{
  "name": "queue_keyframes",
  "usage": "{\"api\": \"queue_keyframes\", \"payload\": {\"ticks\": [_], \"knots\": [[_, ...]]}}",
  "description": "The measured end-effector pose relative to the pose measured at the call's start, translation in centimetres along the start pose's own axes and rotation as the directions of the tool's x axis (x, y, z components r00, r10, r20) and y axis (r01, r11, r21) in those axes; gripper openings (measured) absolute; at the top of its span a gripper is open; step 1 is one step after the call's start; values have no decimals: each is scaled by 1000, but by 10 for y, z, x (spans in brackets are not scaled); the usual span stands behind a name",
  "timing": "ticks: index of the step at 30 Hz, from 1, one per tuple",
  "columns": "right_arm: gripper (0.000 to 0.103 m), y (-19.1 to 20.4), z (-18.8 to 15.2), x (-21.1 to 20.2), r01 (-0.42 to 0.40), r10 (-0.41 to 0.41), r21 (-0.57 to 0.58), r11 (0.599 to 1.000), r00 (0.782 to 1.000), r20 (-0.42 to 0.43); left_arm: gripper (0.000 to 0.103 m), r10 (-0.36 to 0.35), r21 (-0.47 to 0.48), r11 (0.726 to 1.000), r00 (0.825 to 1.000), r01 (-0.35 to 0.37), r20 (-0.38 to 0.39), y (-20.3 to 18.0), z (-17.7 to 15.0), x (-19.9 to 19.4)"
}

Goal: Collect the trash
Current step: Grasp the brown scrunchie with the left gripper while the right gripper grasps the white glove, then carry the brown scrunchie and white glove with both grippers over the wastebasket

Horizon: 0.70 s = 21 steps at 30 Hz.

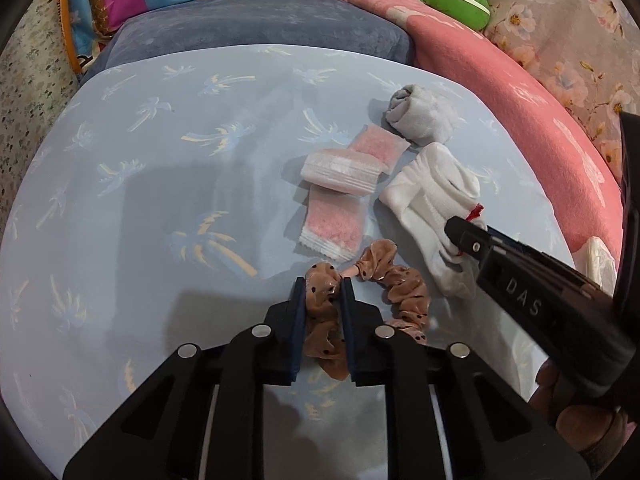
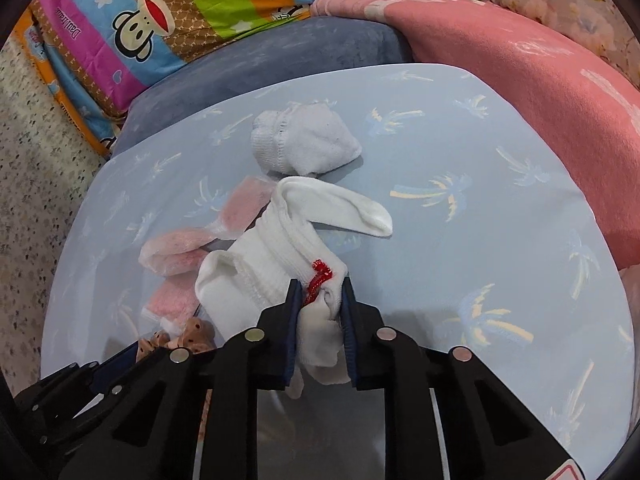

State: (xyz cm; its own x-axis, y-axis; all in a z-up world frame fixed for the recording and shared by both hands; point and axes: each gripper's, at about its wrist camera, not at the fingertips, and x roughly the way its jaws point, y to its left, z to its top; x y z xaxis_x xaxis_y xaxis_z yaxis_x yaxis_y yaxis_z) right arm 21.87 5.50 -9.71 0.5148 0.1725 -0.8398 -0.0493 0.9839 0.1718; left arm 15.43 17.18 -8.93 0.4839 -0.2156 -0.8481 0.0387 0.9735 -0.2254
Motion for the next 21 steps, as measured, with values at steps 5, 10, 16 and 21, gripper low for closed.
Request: {"api": "queue_keyframes", "payload": {"ticks": [5,10,16,21], "knots": [[14,-1,-18,-16,-18,18,-1,1000,1000,-4,13,-25,6,1000,1000,25,3,-9,-3,-11],[14,-5,-36,-44,-25,25,10,1000,999,42,12,-41,32,999,999,40,35,-25,-4,-31],[14,-22,-48,-90,-34,29,43,998,992,120,12,-62,87,995,995,55,84,-54,-4,-56],[14,-41,-51,-130,-38,23,74,997,983,184,12,-86,141,988,989,69,123,-82,-6,-76]]}}
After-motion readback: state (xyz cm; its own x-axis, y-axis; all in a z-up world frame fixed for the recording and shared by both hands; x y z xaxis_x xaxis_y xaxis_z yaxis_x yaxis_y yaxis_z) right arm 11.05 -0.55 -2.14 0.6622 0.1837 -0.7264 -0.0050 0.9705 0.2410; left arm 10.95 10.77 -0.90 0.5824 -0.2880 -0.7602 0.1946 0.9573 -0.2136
